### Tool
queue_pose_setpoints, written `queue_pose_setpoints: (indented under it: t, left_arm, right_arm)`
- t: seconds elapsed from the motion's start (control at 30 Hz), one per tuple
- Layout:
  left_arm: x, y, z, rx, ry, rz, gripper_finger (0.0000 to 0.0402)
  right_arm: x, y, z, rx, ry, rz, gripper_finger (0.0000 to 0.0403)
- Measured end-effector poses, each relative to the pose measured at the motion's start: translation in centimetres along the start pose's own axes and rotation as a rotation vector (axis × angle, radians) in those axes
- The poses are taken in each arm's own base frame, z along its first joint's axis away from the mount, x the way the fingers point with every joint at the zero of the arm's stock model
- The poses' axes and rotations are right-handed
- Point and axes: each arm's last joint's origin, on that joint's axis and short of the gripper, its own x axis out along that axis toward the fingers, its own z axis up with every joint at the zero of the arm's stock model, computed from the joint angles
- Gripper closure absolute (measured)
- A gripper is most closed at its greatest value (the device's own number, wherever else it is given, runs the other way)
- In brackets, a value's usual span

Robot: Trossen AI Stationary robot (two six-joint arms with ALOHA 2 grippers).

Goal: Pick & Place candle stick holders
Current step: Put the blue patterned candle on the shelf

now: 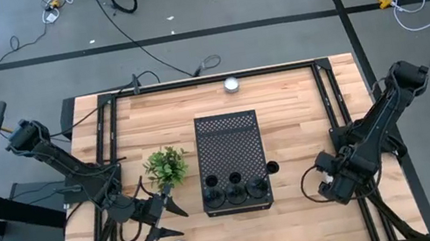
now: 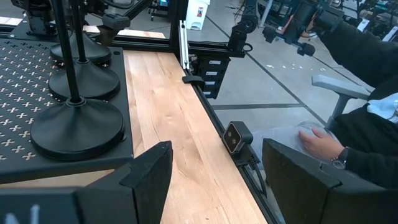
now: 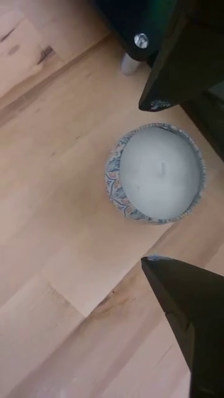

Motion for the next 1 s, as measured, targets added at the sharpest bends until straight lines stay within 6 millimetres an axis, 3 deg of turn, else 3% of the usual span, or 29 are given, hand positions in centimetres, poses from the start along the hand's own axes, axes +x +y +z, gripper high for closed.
queue_pose_setpoints:
  t: [0.4, 0.83, 1.0]
  left_arm:
    - [0.0, 0.0, 0.0, 0.0, 0.0, 0.0, 0.0154]
    - [0.0, 0.0, 0.0, 0.0, 0.0, 0.0, 0.0154]
    - [0.0, 0.0, 0.0, 0.0, 0.0, 0.0, 0.0154]
  right_arm:
    - [1.1, 0.4, -0.2, -0.003, 0.04, -0.078, 0.0005]
    - [1.2, 0.9, -0.3, 0.003, 0.0, -0.032, 0.0005]
    - [2.8, 0.4, -0.5, 0.022, 0.04, -0.002, 0.0005]
